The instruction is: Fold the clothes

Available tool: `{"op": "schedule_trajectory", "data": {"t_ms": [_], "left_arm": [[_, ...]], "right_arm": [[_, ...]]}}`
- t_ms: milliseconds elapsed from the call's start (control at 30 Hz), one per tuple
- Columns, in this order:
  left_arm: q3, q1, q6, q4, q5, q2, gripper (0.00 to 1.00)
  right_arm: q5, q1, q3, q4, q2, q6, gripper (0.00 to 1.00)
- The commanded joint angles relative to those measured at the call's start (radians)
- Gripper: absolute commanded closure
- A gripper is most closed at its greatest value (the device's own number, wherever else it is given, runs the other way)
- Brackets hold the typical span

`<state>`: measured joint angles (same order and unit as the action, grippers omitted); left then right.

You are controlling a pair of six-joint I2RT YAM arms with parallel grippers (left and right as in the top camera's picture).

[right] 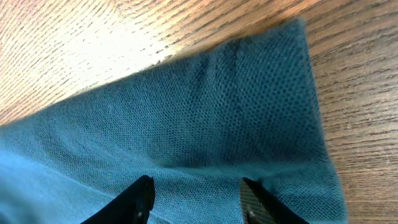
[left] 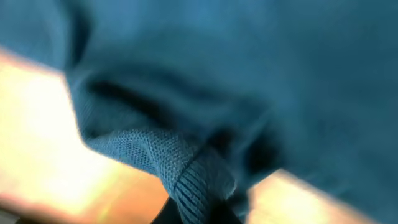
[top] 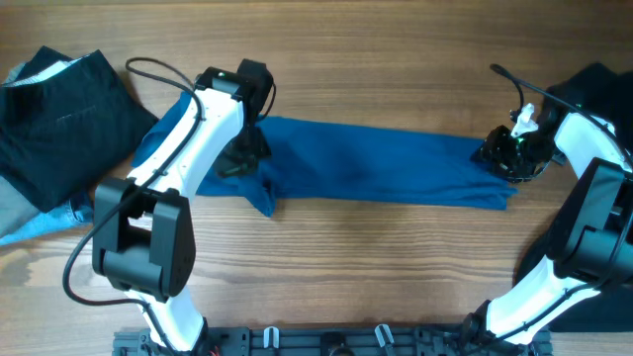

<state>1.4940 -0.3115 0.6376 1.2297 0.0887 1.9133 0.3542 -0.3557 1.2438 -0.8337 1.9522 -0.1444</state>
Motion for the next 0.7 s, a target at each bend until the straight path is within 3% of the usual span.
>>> {"op": "schedule_trajectory", "data": {"t_ms": [0, 233, 667], "left_arm": [[0.032, 0.024, -0.004, -0.158, -0.112, -0.011, 0.96], [0.028, 0.031, 0.03, -0.469, -0.151, -0.008, 0.96], [0.028, 0.026, 0.03, -0.472, -0.152, 0.078, 0.88]], "right_arm": [[-0.045, 0.001, -0.012, -0.004, -0.013, 0.014, 0.51], [-0.045, 0.001, -0.012, -0.005, -0.013, 0.014, 0.5], [-0.048, 0.001, -0.012, -0.004, -0.013, 0.014, 0.5]]}}
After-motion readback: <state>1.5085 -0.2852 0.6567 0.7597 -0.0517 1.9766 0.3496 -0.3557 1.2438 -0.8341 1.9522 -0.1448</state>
